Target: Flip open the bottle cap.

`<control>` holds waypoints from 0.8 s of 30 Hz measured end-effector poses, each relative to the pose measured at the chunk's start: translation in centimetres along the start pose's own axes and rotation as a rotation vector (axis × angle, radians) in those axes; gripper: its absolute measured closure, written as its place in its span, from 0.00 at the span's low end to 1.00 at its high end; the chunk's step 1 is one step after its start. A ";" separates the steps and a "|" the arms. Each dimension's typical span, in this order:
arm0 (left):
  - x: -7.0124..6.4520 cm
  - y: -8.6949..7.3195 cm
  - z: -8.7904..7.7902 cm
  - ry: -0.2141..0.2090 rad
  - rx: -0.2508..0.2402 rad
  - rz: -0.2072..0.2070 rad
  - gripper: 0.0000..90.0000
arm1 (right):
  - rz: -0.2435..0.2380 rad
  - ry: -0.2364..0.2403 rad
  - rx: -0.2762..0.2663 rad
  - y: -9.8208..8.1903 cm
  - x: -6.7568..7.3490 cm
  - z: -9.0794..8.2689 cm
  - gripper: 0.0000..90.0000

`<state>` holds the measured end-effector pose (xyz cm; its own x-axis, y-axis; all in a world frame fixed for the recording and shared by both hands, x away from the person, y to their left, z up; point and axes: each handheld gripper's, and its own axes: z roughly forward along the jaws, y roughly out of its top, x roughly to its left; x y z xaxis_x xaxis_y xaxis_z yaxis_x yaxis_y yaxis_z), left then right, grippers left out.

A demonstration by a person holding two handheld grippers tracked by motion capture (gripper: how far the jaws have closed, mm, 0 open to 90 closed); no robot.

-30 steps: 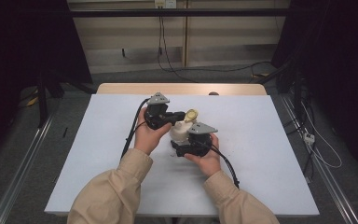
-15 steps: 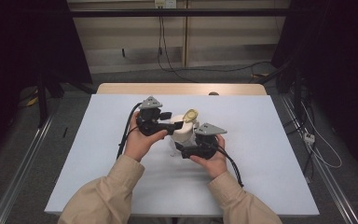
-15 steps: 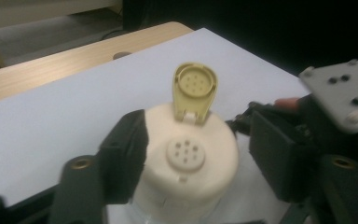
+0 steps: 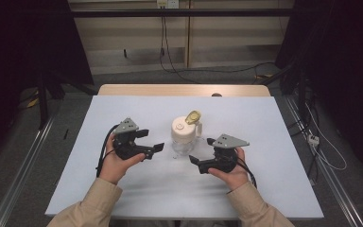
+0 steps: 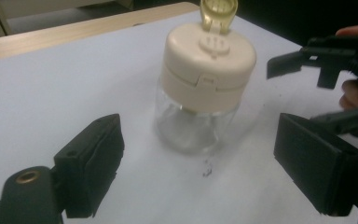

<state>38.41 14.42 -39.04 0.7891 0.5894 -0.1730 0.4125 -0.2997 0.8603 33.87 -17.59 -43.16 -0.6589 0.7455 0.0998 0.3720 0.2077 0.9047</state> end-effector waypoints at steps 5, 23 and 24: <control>0.5 -2.0 -1.7 0.014 -0.007 0.008 0.14 | -0.006 -0.010 0.000 -0.9 -0.5 -2.0 0.08; 2.6 -6.1 -4.5 0.054 -0.007 -0.033 0.13 | -0.010 -0.070 0.007 -3.6 -2.4 -7.4 0.08; 2.6 -6.1 -4.5 0.060 -0.006 -0.031 0.12 | -0.008 -0.073 0.010 -3.7 -2.5 -7.4 0.08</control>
<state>35.87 21.12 -42.59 0.7473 0.6421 -0.1712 0.4336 -0.2760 0.8578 29.28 -24.92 -43.68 -0.6125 0.7881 0.0622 0.3741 0.2196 0.9010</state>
